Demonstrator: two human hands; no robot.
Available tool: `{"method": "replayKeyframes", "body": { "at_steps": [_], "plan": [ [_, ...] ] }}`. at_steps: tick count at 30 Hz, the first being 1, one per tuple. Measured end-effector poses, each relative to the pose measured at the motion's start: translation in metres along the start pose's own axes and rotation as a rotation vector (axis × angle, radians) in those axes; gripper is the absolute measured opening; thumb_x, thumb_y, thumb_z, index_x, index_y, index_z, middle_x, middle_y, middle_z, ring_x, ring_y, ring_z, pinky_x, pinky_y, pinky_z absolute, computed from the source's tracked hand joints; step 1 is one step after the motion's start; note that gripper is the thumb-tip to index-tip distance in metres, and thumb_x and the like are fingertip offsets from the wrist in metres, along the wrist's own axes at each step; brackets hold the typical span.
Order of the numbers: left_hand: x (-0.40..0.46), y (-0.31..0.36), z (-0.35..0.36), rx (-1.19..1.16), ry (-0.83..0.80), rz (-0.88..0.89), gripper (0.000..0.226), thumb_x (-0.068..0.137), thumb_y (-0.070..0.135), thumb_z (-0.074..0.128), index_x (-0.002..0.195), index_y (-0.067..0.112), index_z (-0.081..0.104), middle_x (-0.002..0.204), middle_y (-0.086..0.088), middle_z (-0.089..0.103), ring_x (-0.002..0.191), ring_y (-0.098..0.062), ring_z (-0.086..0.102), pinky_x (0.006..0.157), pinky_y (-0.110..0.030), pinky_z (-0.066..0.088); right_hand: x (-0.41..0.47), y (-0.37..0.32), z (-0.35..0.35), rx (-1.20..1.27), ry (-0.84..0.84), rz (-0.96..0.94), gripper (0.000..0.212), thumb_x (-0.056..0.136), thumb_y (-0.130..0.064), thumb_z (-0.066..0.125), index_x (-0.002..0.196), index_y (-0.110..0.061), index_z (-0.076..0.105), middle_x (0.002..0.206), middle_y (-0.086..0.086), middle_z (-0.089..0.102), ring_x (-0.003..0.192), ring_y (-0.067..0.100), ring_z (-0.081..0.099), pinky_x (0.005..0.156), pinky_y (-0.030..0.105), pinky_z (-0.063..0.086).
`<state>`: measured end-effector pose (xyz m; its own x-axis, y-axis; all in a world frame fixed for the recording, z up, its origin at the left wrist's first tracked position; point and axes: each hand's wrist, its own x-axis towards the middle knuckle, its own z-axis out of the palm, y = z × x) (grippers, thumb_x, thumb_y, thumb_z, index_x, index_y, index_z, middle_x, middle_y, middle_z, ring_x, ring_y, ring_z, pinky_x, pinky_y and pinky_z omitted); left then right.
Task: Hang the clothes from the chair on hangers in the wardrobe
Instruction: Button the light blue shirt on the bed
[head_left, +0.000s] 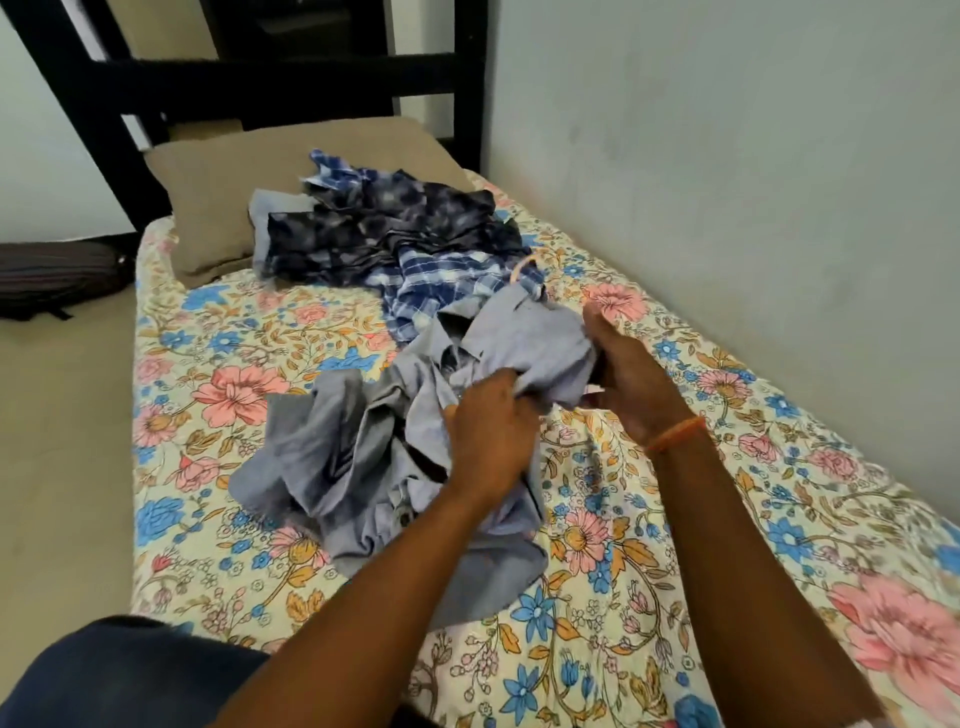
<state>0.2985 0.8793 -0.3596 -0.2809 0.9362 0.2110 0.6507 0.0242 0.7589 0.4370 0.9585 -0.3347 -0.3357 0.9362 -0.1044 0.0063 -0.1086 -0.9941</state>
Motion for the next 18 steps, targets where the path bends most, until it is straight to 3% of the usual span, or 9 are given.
{"method": "replayKeyframes", "body": {
  "at_steps": [3,5,7,8,10,13,15,18],
  "plan": [
    [0.010,-0.010,-0.020,-0.277,0.014,-0.084,0.021,0.086,0.020,0.042,0.065,0.021,0.047,0.064,0.003,0.053,0.060,-0.018,0.048,0.056,-0.035,0.032,-0.009,0.027,-0.016,-0.048,-0.177,-0.061,0.054,0.086,-0.063,0.059,0.130,-0.032,0.061,0.141,-0.005,0.058,0.129,0.015,0.051,0.100,0.044,0.038],
    [0.017,-0.019,-0.032,-0.375,0.028,-0.150,0.030,0.091,0.011,0.046,0.062,0.017,0.048,0.056,0.006,0.047,0.052,-0.010,0.040,0.051,-0.029,0.028,-0.006,0.050,-0.013,-0.040,-0.223,-0.056,0.062,0.085,-0.030,0.063,0.144,-0.027,0.046,0.148,-0.008,0.050,0.137,0.012,0.043,0.107,0.040,0.038],
    [0.021,-0.025,-0.040,-0.410,0.023,-0.169,0.025,0.089,0.016,0.046,0.068,0.008,0.055,0.059,-0.002,0.052,0.055,-0.010,0.041,0.053,-0.028,0.030,-0.002,0.066,0.004,-0.214,-0.174,-0.116,0.068,0.085,0.001,0.061,0.145,-0.022,0.040,0.141,-0.011,0.052,0.131,0.008,0.048,0.098,0.027,0.050],
    [0.020,-0.026,-0.044,-0.408,0.017,-0.163,0.026,0.085,0.021,0.045,0.075,0.002,0.058,0.065,-0.009,0.055,0.059,-0.013,0.043,0.056,-0.030,0.032,0.002,0.073,0.016,-0.296,-0.125,-0.146,0.068,0.085,0.006,0.065,0.143,-0.021,0.040,0.138,-0.011,0.053,0.126,0.006,0.051,0.094,0.020,0.049],
    [0.019,-0.028,-0.043,-0.398,-0.004,-0.153,0.035,0.079,0.026,0.042,0.083,-0.004,0.059,0.070,-0.016,0.056,0.062,-0.017,0.044,0.059,-0.033,0.033,0.011,0.084,0.035,-0.428,-0.051,-0.190,0.061,0.086,0.005,0.069,0.140,-0.009,0.044,0.134,0.001,0.056,0.117,0.009,0.055,0.090,0.015,0.046],
    [0.016,-0.030,-0.043,-0.363,-0.008,-0.126,0.034,0.078,0.025,0.043,0.089,0.001,0.065,0.079,-0.011,0.067,0.070,-0.028,0.057,0.062,-0.041,0.045,0.022,0.076,0.054,-0.439,0.040,-0.123,0.042,0.091,0.011,0.057,0.133,0.007,0.051,0.130,0.022,0.059,0.105,0.016,0.053,0.079,0.014,0.046],
    [0.015,-0.030,-0.043,-0.323,-0.009,-0.099,0.033,0.080,0.021,0.043,0.096,0.008,0.069,0.091,-0.006,0.071,0.084,-0.024,0.064,0.072,-0.038,0.050,0.029,0.068,0.055,-0.436,0.127,-0.101,0.032,0.091,0.009,0.057,0.123,0.010,0.058,0.120,0.026,0.063,0.095,0.017,0.053,0.076,0.021,0.043],
    [0.019,-0.033,-0.042,-0.244,-0.009,-0.057,0.024,0.087,0.007,0.044,0.099,0.003,0.064,0.095,-0.011,0.068,0.088,-0.027,0.062,0.073,-0.040,0.047,0.030,0.051,0.036,-0.720,0.104,-0.221,0.014,0.091,-0.010,0.063,0.093,0.002,0.069,0.085,0.018,0.068,0.070,0.017,0.051,0.062,0.029,0.037]
  ]
}}
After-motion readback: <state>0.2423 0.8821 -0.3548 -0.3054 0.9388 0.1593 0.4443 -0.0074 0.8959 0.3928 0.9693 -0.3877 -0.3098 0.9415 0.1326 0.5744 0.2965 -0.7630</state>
